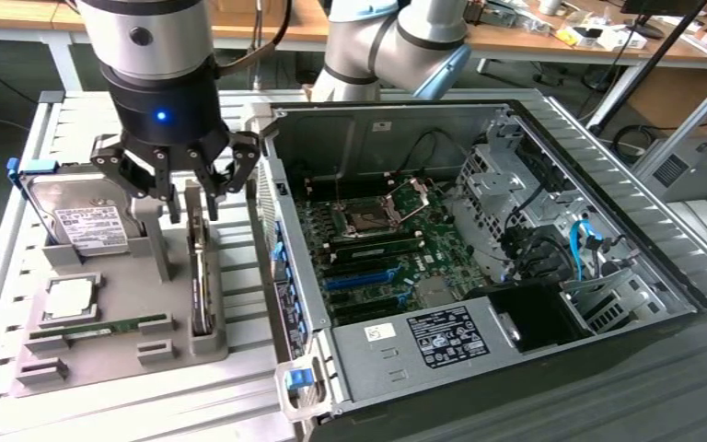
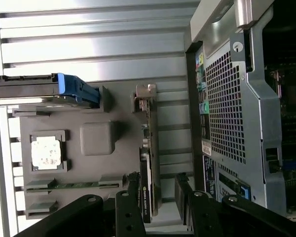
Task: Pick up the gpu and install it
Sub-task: 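Pick up the gpu and move the gpu toward the slot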
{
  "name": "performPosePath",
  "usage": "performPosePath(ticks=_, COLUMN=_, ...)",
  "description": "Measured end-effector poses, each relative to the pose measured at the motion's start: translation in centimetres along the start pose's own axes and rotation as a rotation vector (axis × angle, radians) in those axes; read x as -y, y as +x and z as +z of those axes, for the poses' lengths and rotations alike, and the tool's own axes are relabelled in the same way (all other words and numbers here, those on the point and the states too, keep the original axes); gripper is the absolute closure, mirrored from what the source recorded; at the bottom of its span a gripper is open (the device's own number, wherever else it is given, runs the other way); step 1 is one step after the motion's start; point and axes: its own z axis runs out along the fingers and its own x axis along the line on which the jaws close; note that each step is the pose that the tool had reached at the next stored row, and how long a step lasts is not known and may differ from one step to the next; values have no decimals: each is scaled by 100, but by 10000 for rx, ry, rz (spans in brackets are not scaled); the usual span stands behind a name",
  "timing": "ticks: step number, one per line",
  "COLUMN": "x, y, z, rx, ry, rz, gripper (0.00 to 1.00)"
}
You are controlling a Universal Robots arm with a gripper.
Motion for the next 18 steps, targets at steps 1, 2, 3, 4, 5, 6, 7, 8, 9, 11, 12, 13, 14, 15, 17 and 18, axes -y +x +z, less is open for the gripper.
performPosePath(ticks=1, x=2, y=0, z=18, rx=0, ry=-1, rz=-1, gripper=58)
performPosePath(ticks=2, x=4, y=1, z=33, rx=0, ry=0, rz=-1, gripper=58)
performPosePath(ticks=3, x=6, y=2, z=49, rx=0, ry=0, rz=-1, gripper=58)
performPosePath(ticks=4, x=9, y=3, z=65, rx=0, ry=1, rz=-1, gripper=58)
performPosePath(ticks=5, x=13, y=4, z=79, rx=0, ry=0, rz=-1, gripper=58)
performPosePath(ticks=6, x=16, y=5, z=96, rx=0, ry=1, rz=-1, gripper=58)
performPosePath(ticks=7, x=21, y=6, z=113, rx=0, ry=0, rz=-1, gripper=58)
performPosePath(ticks=8, x=26, y=7, z=130, rx=0, ry=0, rz=-2, gripper=58)
performPosePath(ticks=9, x=32, y=8, z=150, rx=0, ry=0, rz=-2, gripper=58)
performPosePath(ticks=11, x=42, y=10, z=177, rx=-1, ry=0, rz=-10, gripper=58)
performPosePath(ticks=12, x=48, y=10, z=192, rx=-1, ry=-1, rz=-21, gripper=58)
performPosePath(ticks=13, x=54, y=11, z=204, rx=-1, ry=-1, rz=-41, gripper=58)
performPosePath(ticks=14, x=59, y=12, z=217, rx=-2, ry=-2, rz=-60, gripper=58)
performPosePath(ticks=15, x=64, y=13, z=229, rx=-3, ry=-3, rz=-75, gripper=58)
performPosePath(ticks=17, x=75, y=16, z=254, rx=-5, ry=-4, rz=-97, gripper=58)
performPosePath(ticks=18, x=79, y=17, z=267, rx=-5, ry=-4, rz=-106, gripper=58)
